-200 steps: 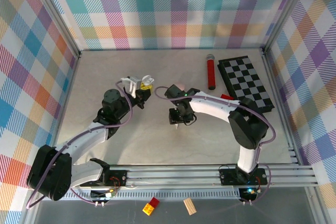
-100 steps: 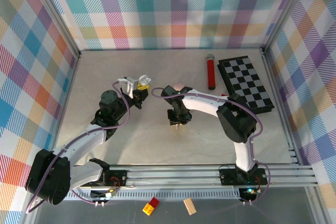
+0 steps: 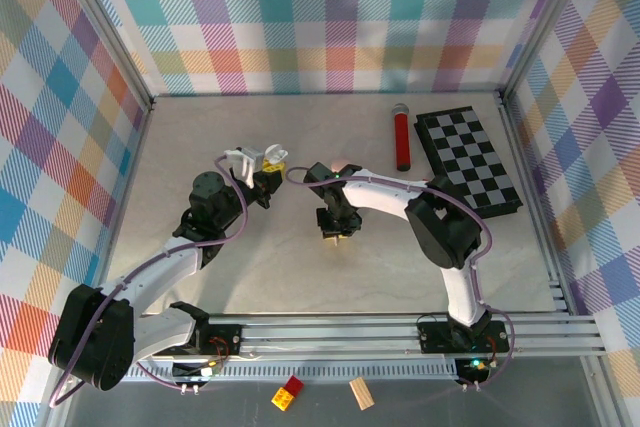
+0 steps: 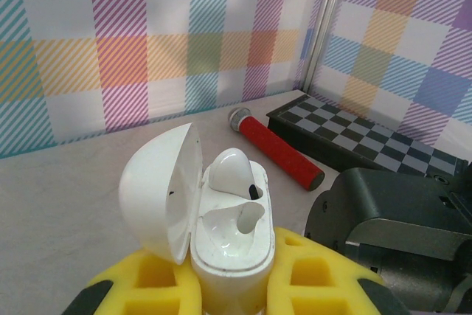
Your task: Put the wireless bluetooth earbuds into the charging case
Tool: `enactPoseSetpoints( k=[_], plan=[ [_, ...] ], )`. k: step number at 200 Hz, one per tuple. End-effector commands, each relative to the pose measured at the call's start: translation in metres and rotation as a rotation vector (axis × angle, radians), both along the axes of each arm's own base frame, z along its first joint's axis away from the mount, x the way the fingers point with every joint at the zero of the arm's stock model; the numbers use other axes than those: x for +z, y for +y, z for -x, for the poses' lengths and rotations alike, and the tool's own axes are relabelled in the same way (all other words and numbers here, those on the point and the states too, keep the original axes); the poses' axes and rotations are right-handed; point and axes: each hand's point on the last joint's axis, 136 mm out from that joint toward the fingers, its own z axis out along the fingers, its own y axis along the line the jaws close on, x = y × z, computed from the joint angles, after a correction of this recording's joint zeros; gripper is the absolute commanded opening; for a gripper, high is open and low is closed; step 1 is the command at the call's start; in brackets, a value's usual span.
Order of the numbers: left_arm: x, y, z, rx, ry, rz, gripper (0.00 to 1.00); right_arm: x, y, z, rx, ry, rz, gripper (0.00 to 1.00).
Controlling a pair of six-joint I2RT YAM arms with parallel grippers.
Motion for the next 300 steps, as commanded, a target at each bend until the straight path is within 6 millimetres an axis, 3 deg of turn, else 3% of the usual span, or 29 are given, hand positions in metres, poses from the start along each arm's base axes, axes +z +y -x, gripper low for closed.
enactPoseSetpoints(
  k=[1,46,104,139,173,234,270,300],
  plan=[
    [0.004,0.002,0.002,-0.01,-0.021,0.003,0.11,-0.002,-0.001,0.003,0.005,0.022,0.018,0.21],
    [0.003,0.001,0.003,-0.018,-0.017,0.001,0.11,0.005,-0.003,-0.002,0.012,-0.022,0.012,0.19],
    [0.001,-0.003,0.003,-0.041,-0.011,-0.002,0.11,0.045,-0.013,-0.027,0.022,-0.255,-0.038,0.18],
    [0.0,-0.012,0.009,-0.104,-0.033,-0.026,0.11,0.081,-0.02,-0.041,0.028,-0.43,-0.095,0.18],
    [-0.006,-0.028,0.016,-0.196,-0.023,-0.065,0.11,0.132,-0.02,-0.049,0.067,-0.638,-0.22,0.17],
    [-0.016,-0.069,0.03,-0.35,-0.008,-0.102,0.11,0.219,-0.018,-0.039,0.174,-0.897,-0.433,0.16],
    [-0.021,-0.093,0.036,-0.414,0.004,-0.126,0.11,0.25,-0.015,-0.031,0.192,-0.952,-0.555,0.14],
    [-0.022,-0.11,0.042,-0.467,0.013,-0.123,0.11,0.26,-0.011,-0.028,0.209,-0.96,-0.609,0.14]
  ],
)
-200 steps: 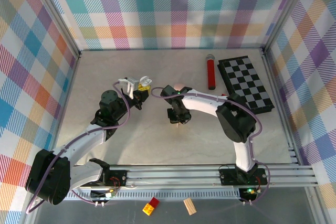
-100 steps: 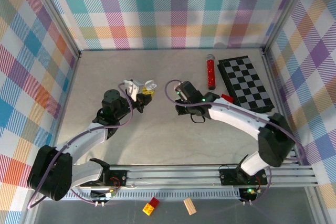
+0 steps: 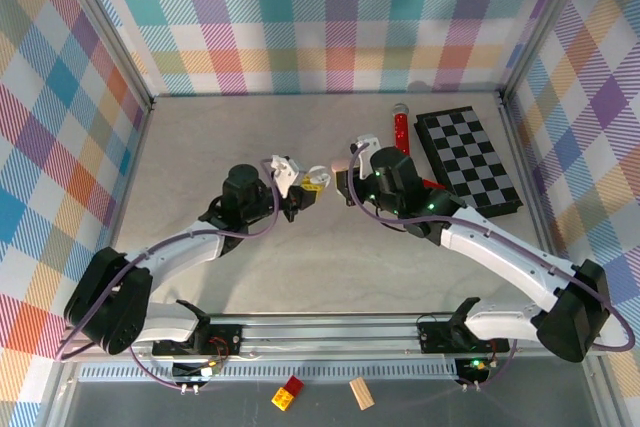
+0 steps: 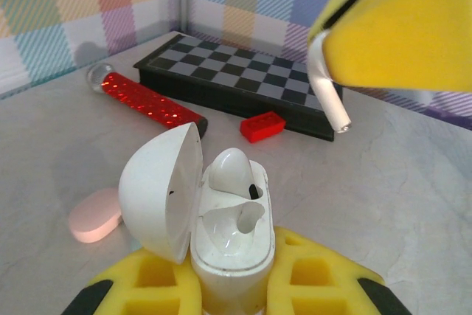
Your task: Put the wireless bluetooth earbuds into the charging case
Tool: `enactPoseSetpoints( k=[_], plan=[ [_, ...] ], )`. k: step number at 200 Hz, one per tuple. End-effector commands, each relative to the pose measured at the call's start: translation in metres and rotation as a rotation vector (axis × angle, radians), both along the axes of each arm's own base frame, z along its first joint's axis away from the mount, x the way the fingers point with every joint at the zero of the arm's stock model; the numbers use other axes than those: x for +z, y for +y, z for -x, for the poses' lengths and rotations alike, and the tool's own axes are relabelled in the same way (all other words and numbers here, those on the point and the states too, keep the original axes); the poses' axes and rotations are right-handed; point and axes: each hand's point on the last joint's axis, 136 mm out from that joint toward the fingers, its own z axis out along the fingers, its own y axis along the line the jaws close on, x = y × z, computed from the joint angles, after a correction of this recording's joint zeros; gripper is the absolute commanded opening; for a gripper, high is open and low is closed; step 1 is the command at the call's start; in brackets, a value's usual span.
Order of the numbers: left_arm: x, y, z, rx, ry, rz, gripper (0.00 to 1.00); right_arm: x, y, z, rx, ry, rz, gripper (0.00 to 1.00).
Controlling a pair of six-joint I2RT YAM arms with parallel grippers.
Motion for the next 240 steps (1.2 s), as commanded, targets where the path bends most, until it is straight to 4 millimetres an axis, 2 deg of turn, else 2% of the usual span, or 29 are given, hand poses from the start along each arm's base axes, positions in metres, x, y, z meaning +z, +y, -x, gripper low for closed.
enactPoseSetpoints(
  k=[1,58,128,240],
  plan=[
    [0.012,-0.016,0.006,-0.066,-0.031,0.012,0.11,0.016,0.007,0.003,0.058,-0.044,-0.057,0.14],
    [0.019,-0.032,0.012,-0.115,-0.026,0.047,0.11,0.007,0.014,0.005,0.095,-0.022,-0.057,0.14],
    [0.028,-0.032,0.012,-0.112,-0.02,0.071,0.11,-0.006,0.014,0.002,0.088,-0.001,-0.037,0.14],
    [0.037,-0.032,0.012,-0.11,-0.018,0.093,0.11,-0.013,0.012,0.001,0.085,-0.007,-0.015,0.14]
  ],
)
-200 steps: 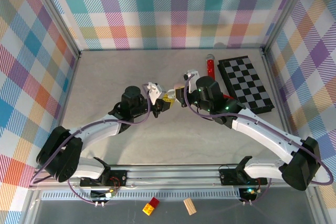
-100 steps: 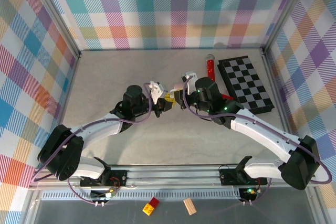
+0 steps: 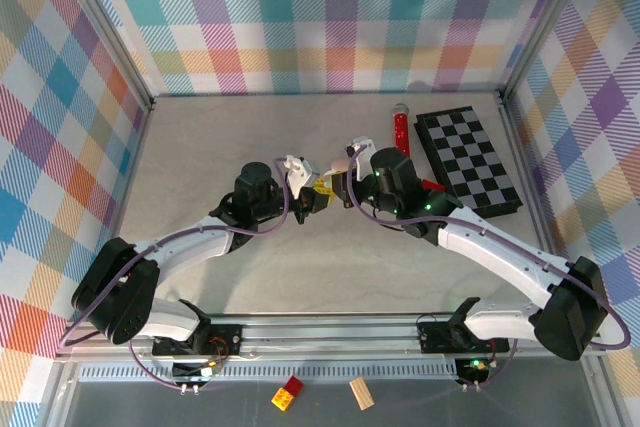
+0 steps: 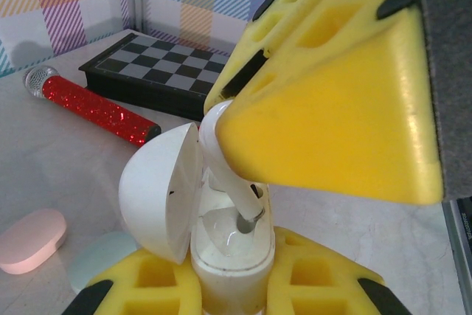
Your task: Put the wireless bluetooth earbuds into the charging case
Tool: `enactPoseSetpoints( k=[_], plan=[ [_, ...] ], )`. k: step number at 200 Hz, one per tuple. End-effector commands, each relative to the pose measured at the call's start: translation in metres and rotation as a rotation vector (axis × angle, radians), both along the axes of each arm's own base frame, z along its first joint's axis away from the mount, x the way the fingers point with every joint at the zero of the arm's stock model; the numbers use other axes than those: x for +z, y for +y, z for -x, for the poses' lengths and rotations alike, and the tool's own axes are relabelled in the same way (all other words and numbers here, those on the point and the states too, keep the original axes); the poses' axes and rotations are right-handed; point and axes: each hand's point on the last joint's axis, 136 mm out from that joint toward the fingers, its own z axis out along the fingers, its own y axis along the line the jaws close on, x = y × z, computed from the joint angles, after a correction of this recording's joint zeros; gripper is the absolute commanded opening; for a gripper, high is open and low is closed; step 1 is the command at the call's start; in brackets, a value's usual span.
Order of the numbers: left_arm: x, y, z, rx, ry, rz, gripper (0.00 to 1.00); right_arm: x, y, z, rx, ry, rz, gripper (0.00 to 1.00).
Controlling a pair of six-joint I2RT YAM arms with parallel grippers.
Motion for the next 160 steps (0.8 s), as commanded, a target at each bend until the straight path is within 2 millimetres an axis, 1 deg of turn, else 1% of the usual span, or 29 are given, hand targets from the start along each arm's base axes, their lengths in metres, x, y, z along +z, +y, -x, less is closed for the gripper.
enactPoseSetpoints(
  k=[1,33,60,118,145,160],
  plan=[
    [0.033,-0.006,0.0,-0.016,-0.054,0.072,0.11,-0.005,-0.001,-0.003,0.008,-0.017,0.019,0.14],
    [0.038,-0.004,-0.006,0.019,-0.039,0.089,0.11,-0.013,-0.004,0.002,0.016,-0.004,0.039,0.13],
    [0.042,-0.004,-0.01,0.035,-0.029,0.099,0.11,-0.016,0.0,0.007,0.056,0.009,0.043,0.14],
    [0.044,-0.004,-0.014,0.049,-0.027,0.108,0.11,-0.022,-0.006,0.006,0.031,0.017,0.067,0.15],
    [0.044,-0.003,-0.014,0.053,-0.028,0.108,0.11,-0.025,-0.013,0.002,-0.009,0.019,0.094,0.15],
    [0.044,-0.003,-0.015,0.054,-0.028,0.109,0.11,-0.025,-0.011,0.004,0.004,0.023,0.092,0.15]
  ],
)
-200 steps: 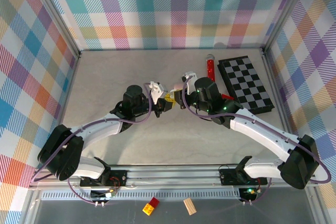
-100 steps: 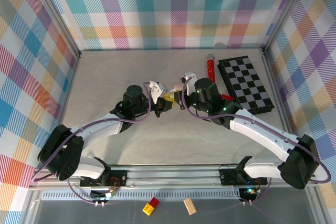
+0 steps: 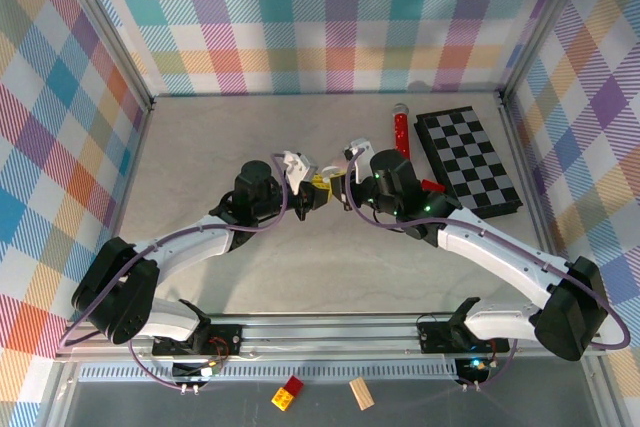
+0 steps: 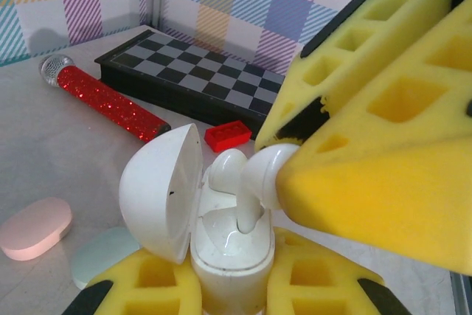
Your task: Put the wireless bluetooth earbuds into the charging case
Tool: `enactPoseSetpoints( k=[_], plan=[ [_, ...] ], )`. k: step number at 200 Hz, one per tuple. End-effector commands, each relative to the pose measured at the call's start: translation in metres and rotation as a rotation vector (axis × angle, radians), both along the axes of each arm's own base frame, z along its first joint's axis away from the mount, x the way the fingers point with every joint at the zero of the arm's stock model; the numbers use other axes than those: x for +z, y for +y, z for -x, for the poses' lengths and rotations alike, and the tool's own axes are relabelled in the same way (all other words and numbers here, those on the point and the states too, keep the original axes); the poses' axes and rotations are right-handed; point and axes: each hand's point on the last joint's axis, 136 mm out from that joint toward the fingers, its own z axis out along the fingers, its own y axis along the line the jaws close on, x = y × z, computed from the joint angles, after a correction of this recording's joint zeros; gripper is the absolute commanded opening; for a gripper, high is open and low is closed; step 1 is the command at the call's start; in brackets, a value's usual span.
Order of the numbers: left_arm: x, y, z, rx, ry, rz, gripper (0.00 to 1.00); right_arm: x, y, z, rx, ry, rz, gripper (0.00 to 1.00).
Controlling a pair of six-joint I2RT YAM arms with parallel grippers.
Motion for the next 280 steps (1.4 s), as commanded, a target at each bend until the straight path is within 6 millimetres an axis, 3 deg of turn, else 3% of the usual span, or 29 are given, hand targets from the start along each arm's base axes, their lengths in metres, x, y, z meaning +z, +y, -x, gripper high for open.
enactPoseSetpoints(
  k=[1,29,52,90,111,149,280],
  plan=[
    [0.039,-0.005,-0.006,-0.005,-0.094,0.074,0.11,-0.02,-0.011,0.002,-0.021,0.041,0.067,0.15],
    [0.038,-0.006,-0.005,-0.013,-0.095,0.075,0.11,-0.019,0.003,0.009,0.055,0.079,0.049,0.2],
    [0.036,-0.006,-0.004,-0.014,-0.092,0.071,0.11,-0.008,0.001,0.009,0.04,0.063,0.017,0.24],
    [0.031,-0.003,-0.004,-0.017,-0.096,0.062,0.11,0.018,-0.017,0.009,-0.015,0.031,-0.057,0.48],
    [0.031,-0.003,-0.001,-0.031,-0.113,0.06,0.11,0.025,-0.031,0.006,-0.056,0.04,-0.117,0.48],
    [0.03,-0.001,0.005,-0.06,-0.146,0.034,0.11,0.017,-0.048,-0.001,-0.107,0.097,-0.168,0.49],
    [0.036,-0.004,0.014,-0.112,-0.151,0.05,0.11,0.006,-0.022,0.004,0.019,0.169,-0.177,0.56]
  ],
)
